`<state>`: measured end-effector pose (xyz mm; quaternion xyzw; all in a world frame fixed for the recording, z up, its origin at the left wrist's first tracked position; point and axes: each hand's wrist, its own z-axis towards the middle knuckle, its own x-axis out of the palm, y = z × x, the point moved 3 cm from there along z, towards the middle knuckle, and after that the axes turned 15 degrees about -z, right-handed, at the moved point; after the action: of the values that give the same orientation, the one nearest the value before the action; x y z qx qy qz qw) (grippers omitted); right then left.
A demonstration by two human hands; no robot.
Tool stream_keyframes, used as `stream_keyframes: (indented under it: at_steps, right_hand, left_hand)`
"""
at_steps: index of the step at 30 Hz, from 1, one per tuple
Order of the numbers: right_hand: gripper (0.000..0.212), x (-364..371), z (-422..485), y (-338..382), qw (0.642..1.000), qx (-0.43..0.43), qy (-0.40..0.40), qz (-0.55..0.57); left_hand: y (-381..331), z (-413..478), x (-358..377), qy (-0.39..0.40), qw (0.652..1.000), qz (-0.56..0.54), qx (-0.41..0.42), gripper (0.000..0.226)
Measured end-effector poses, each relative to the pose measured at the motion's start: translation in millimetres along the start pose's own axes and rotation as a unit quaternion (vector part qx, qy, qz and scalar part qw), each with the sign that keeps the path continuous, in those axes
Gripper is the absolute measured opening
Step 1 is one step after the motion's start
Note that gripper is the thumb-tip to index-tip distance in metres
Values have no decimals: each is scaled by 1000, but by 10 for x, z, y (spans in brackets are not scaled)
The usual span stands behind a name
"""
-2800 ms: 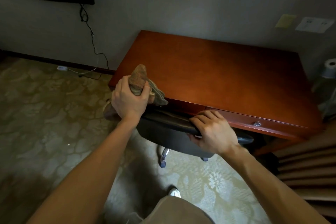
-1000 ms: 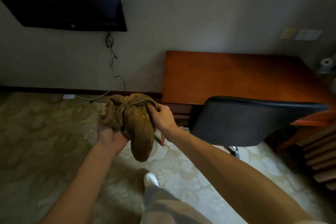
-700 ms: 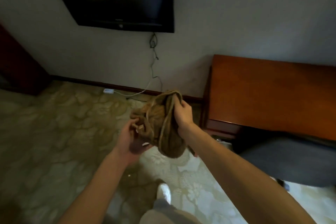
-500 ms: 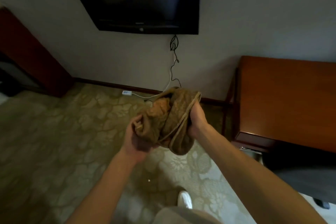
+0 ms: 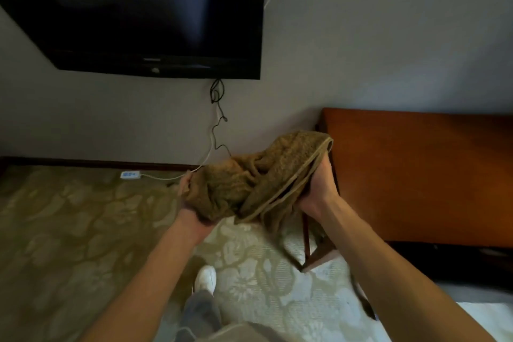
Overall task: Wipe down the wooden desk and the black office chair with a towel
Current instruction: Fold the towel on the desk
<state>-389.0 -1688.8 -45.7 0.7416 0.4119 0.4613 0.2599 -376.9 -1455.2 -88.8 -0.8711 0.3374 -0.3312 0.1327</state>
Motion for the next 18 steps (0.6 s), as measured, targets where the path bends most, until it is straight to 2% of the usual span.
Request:
stream_keyframes:
  at_steps: [2, 5, 7, 9, 10, 12, 14, 16, 18]
  right_hand:
    - [68, 1, 180, 166, 996, -27, -79, -20]
    - [52, 95, 411, 449, 985, -66, -156, -42]
    - [48, 230, 540, 575, 976, -83, -190, -62]
    - [47, 413, 611, 697, 965, -100, -215, -115]
    - [46, 487, 672, 767, 957, -110, -232, -135]
    - [46, 577, 766, 845, 936, -122, -267, -194]
    - [47, 593, 818, 908, 914, -127, -297, -245]
    - [48, 507, 852, 1043, 893, -121, -335, -276]
    - [38, 346, 860, 1207, 876, -129, -369, -281]
  left_hand:
    - [-48, 356, 174, 89, 991, 37, -91, 62]
    - [-193, 770, 516, 76, 979, 133, -138, 60]
    - [-269, 910, 720, 103, 956, 258, -100, 59]
    - [-359, 911, 1004, 199, 903, 381, 18, 57]
    - [-399, 912, 1232, 282, 868, 404, 56, 58]
    - [-343, 848, 1579, 405, 811, 419, 50, 57]
    - [-269, 877, 1849, 462, 777, 423, 65, 46]
    - [-243, 952, 2086, 488, 750, 433, 111, 26]
    - [-195, 1043, 2312, 523, 720, 437, 128, 15]
